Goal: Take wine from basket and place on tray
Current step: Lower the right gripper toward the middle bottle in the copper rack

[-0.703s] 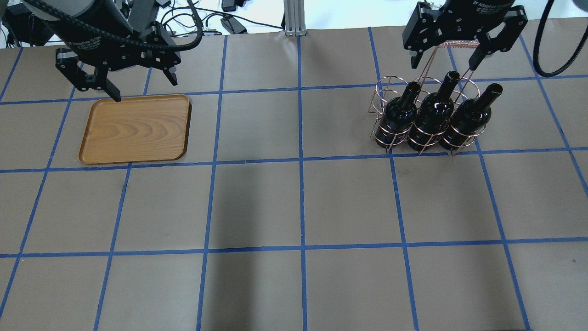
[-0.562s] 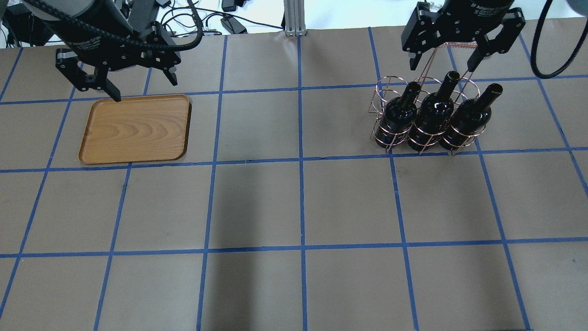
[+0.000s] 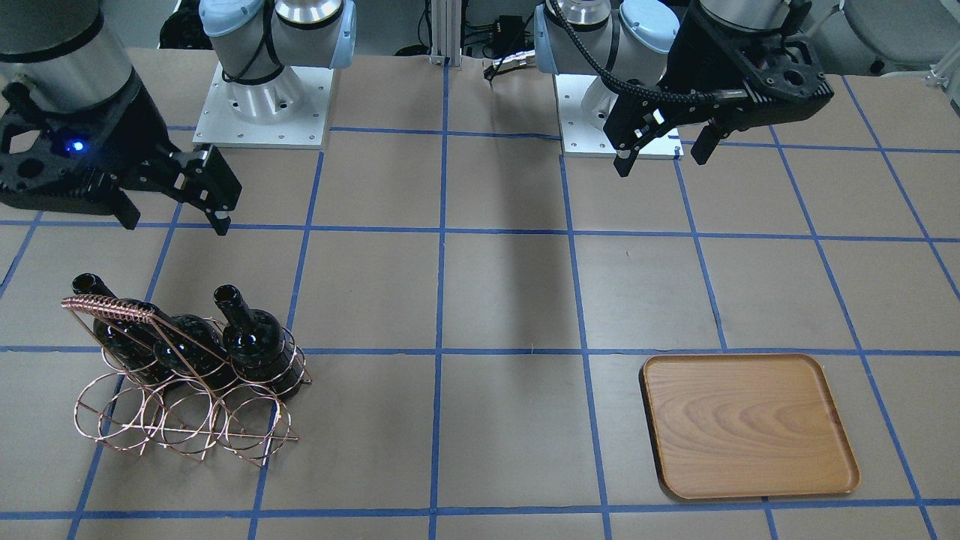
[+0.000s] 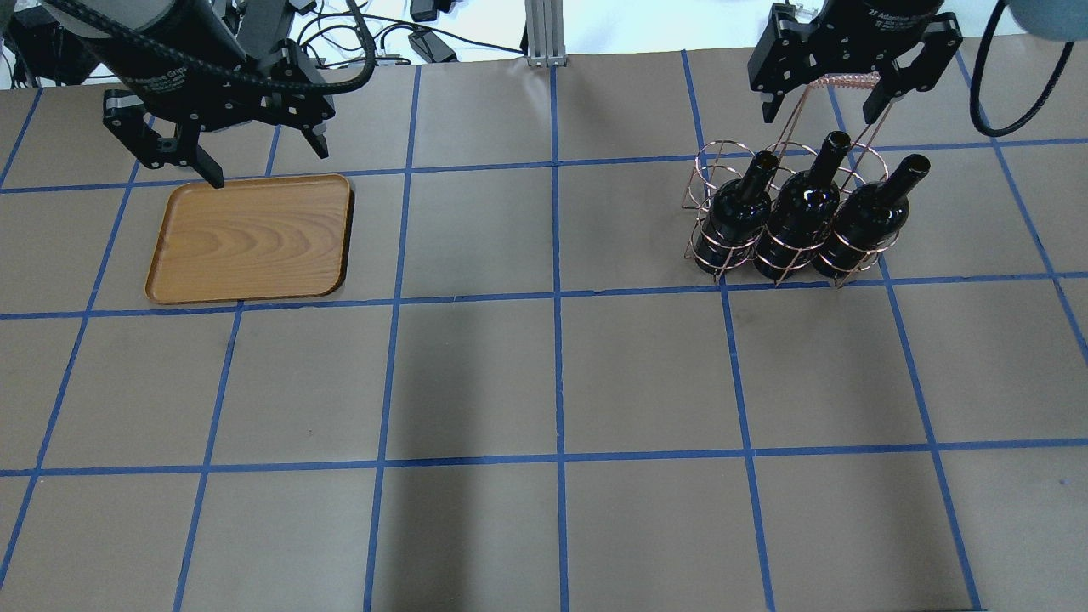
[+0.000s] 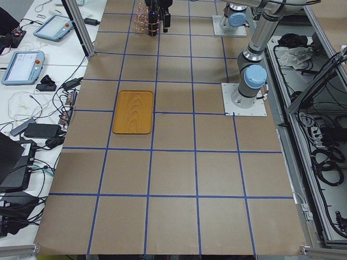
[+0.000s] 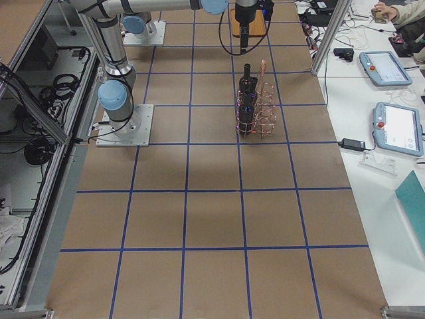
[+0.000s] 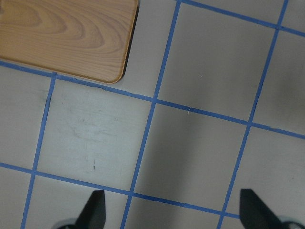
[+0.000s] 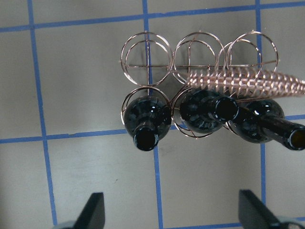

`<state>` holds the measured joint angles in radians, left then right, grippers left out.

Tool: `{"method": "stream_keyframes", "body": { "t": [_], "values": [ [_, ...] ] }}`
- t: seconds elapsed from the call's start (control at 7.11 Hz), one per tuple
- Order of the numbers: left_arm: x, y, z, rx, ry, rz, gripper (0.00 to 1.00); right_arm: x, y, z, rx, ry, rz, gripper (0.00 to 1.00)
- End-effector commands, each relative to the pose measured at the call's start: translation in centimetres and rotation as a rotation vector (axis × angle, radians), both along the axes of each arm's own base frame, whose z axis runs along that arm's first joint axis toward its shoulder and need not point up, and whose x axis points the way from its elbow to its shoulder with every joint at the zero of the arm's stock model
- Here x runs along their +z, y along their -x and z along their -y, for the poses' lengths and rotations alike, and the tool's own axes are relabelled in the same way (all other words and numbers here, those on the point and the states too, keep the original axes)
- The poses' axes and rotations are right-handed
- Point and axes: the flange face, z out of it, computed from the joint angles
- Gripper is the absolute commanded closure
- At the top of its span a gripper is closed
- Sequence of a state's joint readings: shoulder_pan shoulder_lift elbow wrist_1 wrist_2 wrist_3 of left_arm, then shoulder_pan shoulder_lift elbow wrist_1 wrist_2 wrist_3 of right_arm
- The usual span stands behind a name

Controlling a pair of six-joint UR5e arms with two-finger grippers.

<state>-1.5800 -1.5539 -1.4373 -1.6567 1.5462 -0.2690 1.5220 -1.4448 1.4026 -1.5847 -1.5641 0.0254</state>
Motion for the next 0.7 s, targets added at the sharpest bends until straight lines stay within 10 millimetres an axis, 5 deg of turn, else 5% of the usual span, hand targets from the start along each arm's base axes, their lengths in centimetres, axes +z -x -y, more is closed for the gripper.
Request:
{"method": "stream_keyframes", "body": {
  "t": [0.0,0.56],
  "values": [
    [0.0,0.0,0.0,0.001,0.0,0.0,0.0,-3.9,2.9,3.4,-0.028,0.035,0.006,0.0],
    [0.0,0.0,0.0,0.001,0.0,0.0,0.0,-7.4,4.2,3.7,-0.008,-0.011,-0.024,0.0]
  ]
}}
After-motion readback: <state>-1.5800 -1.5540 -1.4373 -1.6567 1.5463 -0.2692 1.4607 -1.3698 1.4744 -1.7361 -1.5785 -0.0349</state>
